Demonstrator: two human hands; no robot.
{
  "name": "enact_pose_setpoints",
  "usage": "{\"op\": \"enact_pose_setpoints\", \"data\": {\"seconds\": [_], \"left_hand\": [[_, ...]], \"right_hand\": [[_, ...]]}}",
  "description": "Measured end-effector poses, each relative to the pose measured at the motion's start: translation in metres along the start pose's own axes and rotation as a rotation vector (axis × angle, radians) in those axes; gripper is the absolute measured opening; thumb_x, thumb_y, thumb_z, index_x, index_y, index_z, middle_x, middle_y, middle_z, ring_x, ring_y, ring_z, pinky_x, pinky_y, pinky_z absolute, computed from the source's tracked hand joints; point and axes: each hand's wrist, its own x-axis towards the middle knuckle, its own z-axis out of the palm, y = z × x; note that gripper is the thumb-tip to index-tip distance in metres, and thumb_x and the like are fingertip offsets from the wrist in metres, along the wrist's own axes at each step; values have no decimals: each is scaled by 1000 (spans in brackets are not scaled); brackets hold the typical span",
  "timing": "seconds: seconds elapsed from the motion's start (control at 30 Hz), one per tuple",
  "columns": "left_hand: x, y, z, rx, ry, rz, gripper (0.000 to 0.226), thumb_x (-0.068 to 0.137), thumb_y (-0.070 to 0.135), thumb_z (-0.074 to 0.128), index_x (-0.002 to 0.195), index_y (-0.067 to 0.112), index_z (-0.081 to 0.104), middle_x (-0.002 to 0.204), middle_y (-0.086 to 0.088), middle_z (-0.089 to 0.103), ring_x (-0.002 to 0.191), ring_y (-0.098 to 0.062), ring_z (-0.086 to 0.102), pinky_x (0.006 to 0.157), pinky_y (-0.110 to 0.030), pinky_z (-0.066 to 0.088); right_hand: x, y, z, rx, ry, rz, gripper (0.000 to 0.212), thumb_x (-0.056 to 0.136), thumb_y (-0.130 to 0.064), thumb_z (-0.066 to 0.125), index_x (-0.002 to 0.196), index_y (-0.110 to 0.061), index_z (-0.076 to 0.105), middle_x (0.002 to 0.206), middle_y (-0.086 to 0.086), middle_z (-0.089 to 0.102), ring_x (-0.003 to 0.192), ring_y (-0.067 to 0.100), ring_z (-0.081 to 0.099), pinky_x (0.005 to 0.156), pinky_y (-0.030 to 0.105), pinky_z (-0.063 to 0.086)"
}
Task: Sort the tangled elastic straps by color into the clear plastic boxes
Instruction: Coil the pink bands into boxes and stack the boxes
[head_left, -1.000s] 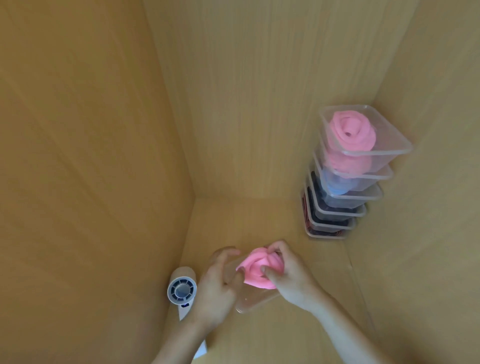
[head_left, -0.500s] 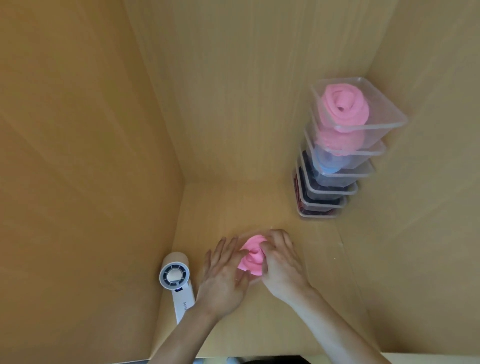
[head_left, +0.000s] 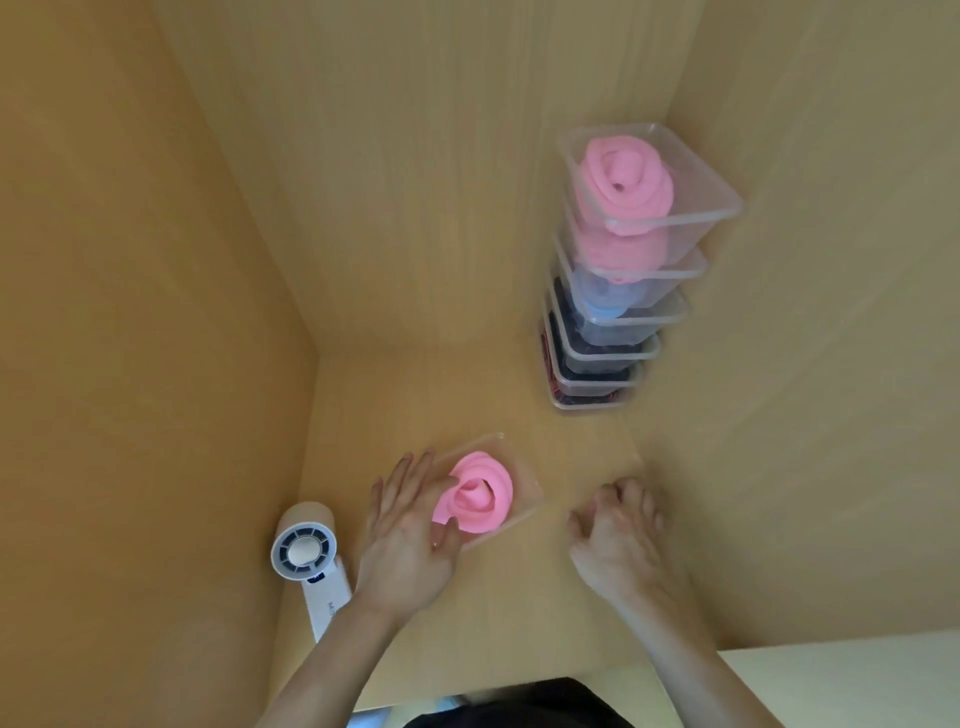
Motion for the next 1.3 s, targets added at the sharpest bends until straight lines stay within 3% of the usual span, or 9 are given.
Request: {"op": "enact_pose_setpoints", "data": {"seconds": [0.27,0.57,0.7,0.8,0.9,1.0,1.1,1.2,1.3], "left_hand": [[4,10,-6,-114,71,2,43,85,9,67,125,24,64,155,0,41,151,-19,23,121,-45,24],[13,19,-12,-165,91,56,44,81,1,66,117,26,64,144,11,43,143,-8,28,112,-26,31],[20,24,-16,-185,126,123,47,84,10,66,123,35,57,142,20,36,139,5,24,107,-5,20],[22,27,-19,-210,175,144,60,84,18,67,135,43,45,147,22,35,142,3,26,108,-8,23],[21,25,-24,-242,173,121,77,85,15,73,141,53,38,155,19,32,145,1,25,103,0,23],[16,21,-29,-277,216,138,45,90,24,65,128,47,57,154,16,37,144,1,28,102,0,25],[11,13,-32,-296,290,113,28,88,12,57,101,28,76,142,8,55,141,-7,39,109,-13,30],[6,8,-37,-285,329,102,20,88,7,60,89,18,77,109,12,69,127,-9,53,104,-19,39],[3,10,-43,-348,340,10,15,87,14,68,81,25,75,91,23,67,104,-5,61,90,-22,45]], "right_hand": [[-11,-5,20,11,117,-65,19,81,-20,76,91,-5,72,125,14,58,116,36,54,109,51,35],[-5,-25,-14,232,240,-28,7,84,-13,76,84,-7,71,128,11,59,118,34,55,98,46,41],[-4,-37,-42,358,302,-315,12,82,-4,76,79,-5,64,123,15,60,116,38,56,98,51,44],[-5,-43,-61,339,282,-534,16,82,-7,76,79,-11,62,124,10,58,119,26,45,102,58,42],[-6,-49,-71,354,237,-647,19,83,-8,77,80,-15,59,126,4,55,123,18,40,108,67,33],[-6,-51,-73,423,196,-758,17,87,-14,74,80,-16,59,128,0,54,127,15,38,107,66,34],[-3,-51,-72,495,202,-794,16,91,-31,67,82,-20,61,130,-5,54,131,15,40,109,62,31],[3,-53,-73,613,195,-745,27,84,-48,70,93,-23,63,134,-11,54,137,16,41,116,47,23],[8,-53,-71,749,171,-662,30,82,-35,78,105,-23,63,128,-22,57,127,6,49,110,40,33]]}}
